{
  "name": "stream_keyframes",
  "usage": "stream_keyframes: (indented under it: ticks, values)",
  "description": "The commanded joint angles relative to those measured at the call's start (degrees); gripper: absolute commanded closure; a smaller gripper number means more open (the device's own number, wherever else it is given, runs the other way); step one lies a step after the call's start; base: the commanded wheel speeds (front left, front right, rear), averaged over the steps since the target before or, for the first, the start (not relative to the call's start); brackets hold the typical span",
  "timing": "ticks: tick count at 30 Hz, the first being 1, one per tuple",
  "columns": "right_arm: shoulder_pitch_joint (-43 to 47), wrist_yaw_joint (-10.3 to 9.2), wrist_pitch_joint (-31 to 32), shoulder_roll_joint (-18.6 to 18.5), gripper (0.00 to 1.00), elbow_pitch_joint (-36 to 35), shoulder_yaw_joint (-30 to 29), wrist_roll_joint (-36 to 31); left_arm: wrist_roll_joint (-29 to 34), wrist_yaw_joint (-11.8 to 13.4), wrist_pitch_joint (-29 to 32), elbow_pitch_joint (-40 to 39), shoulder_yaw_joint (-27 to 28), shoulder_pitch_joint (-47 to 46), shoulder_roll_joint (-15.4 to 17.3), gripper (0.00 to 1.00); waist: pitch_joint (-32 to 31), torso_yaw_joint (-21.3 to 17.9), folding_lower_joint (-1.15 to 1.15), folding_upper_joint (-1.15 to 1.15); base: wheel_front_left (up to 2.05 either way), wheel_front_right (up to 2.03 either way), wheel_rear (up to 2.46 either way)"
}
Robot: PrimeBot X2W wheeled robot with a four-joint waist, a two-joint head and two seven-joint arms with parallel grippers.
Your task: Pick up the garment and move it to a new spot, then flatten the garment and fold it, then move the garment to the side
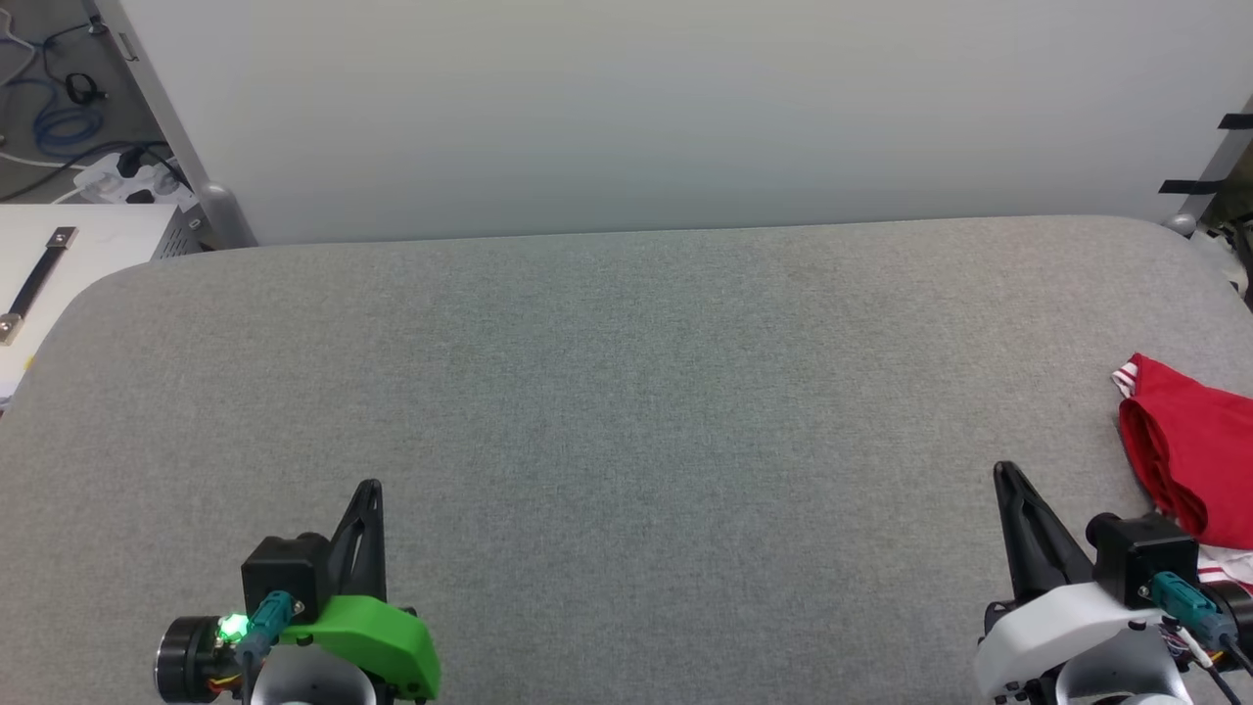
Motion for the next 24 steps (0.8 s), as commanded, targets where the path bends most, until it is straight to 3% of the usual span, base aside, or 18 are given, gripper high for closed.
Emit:
stream_keyframes:
  ticks: [1,24]
  values:
    - [-1.1,-0.03,-0.3,0.1,1.0,0.4,0.2,-0.5,0.9,-0.2,0.5,-0.6,0.4,-1.1,-0.4,1.0,0.0,0.0,0.0,0.0,0.0,0.0,0.0]
    - [-2.9,-0.03,-0.4,0.1,1.0,2.7,0.5,-1.7,4.3,-0.5,3.1,-3.2,1.8,-1.4,-2.3,1.0,0.7,-0.3,0.0,0.0,0.0,0.0,0.0]
